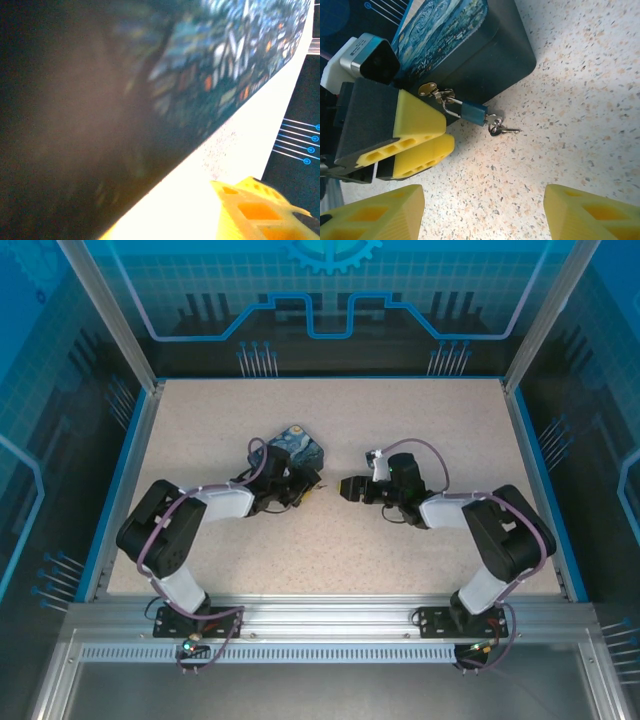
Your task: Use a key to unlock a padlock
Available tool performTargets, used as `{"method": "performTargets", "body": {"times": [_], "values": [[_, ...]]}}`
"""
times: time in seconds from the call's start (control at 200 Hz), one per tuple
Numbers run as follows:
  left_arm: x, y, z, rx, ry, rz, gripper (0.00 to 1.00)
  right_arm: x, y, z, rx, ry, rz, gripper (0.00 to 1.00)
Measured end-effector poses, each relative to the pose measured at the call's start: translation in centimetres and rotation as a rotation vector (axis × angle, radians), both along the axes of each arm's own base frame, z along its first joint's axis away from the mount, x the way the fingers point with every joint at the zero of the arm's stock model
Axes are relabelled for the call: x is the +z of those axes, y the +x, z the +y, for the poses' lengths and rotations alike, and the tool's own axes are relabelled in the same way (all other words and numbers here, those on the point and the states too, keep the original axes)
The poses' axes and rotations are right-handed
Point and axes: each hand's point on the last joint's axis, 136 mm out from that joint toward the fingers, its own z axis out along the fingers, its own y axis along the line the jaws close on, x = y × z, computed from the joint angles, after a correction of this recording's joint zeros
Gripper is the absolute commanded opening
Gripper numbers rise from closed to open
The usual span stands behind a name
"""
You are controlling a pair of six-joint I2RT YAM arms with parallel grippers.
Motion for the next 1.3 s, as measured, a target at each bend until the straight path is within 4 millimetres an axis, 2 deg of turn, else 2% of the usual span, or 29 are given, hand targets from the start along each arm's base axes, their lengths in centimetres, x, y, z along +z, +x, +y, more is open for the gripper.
{"method": "performTargets", "body": {"times": [0.075, 0.17, 0.355, 0.45, 0.53, 0.65, 0.755, 0.935, 1.071, 1.301], "values": [[0.4, -1.0, 0.2, -0.007, -0.003, -0.001, 0.55, 0.3, -0.1, -0.1, 0.007, -0.043, -0.035, 0.68], [1.9, -2.0, 0.7, -0.014, -0.007, -0.021, 0.55, 0.6, -0.4, 0.3, 0.034, -0.107, -0.092, 0.68], [8.4, -2.8, 2.1, -0.034, -0.012, -0.162, 0.55, 0.1, -2.0, 2.1, 0.142, -0.226, -0.206, 0.69], [11.8, -1.7, 4.5, -0.003, 0.008, -0.236, 0.54, 0.3, -2.4, 2.9, 0.207, -0.268, -0.293, 0.70], [14.1, 0.3, 7.4, 0.048, 0.040, -0.287, 0.54, 0.6, -2.1, 3.2, 0.248, -0.310, -0.390, 0.71], [15.7, 2.3, 10.6, 0.104, 0.081, -0.328, 0.53, -0.5, -1.9, 4.1, 0.309, -0.428, -0.525, 0.73], [15.0, 3.5, 11.2, 0.099, 0.093, -0.319, 0.52, -2.5, -2.2, 5.9, 0.381, -0.543, -0.608, 0.74], [10.4, 4.8, 10.2, 0.048, 0.075, -0.213, 0.48, -5.3, -1.4, 8.1, 0.406, -0.716, -0.716, 0.75], [8.1, 5.3, 9.4, 0.020, 0.049, -0.162, 0.47, -4.8, -0.3, 9.2, 0.355, -0.774, -0.793, 0.76], [6.6, 6.4, 8.5, -0.011, 0.010, -0.151, 0.46, -4.3, 1.2, 10.4, 0.281, -0.835, -0.832, 0.74]]}}
